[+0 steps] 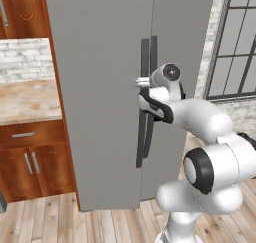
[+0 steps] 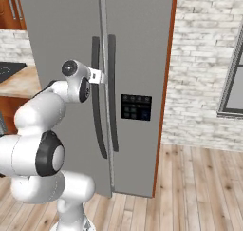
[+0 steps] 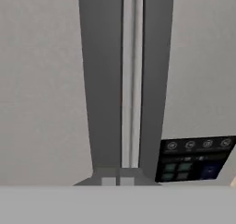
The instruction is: Retrieve the mango and peach from the fridge and place them into the bowl on the dining table.
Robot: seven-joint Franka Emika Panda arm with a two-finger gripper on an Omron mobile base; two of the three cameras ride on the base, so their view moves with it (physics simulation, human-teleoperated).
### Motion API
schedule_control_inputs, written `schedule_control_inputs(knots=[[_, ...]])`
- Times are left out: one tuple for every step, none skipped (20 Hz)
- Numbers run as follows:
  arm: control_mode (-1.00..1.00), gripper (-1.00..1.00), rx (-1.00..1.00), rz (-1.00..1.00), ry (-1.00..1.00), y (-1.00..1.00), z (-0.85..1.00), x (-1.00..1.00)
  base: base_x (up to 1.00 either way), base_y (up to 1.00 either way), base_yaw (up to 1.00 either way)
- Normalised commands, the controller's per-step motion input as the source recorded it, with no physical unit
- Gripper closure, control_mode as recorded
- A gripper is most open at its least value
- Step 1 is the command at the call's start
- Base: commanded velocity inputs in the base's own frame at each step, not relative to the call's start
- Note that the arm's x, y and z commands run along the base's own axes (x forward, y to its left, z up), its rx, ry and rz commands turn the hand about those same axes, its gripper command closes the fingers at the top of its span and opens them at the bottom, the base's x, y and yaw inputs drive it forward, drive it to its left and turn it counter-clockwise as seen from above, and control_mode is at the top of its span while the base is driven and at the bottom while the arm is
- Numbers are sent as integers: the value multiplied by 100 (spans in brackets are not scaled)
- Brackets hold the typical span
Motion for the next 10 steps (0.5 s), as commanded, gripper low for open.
schedule_control_inputs(knots=[[-100,100,-5,0,1,23,50,-93,0,0,0],[-100,100,-6,0,5,31,46,-85,0,0,0],[-100,100,-7,0,8,39,41,-79,0,0,0],[-100,100,-8,0,11,47,36,-73,0,0,0],[-100,100,-9,0,12,51,34,-73,0,0,0],[-100,100,-9,0,13,52,30,-73,0,0,0],[-100,100,-10,0,14,56,27,-72,0,0,0],[-100,100,-9,0,14,48,28,-72,0,0,0],[-100,100,-6,0,13,30,31,-78,0,0,0],[-100,100,0,0,7,0,45,-86,0,0,0]])
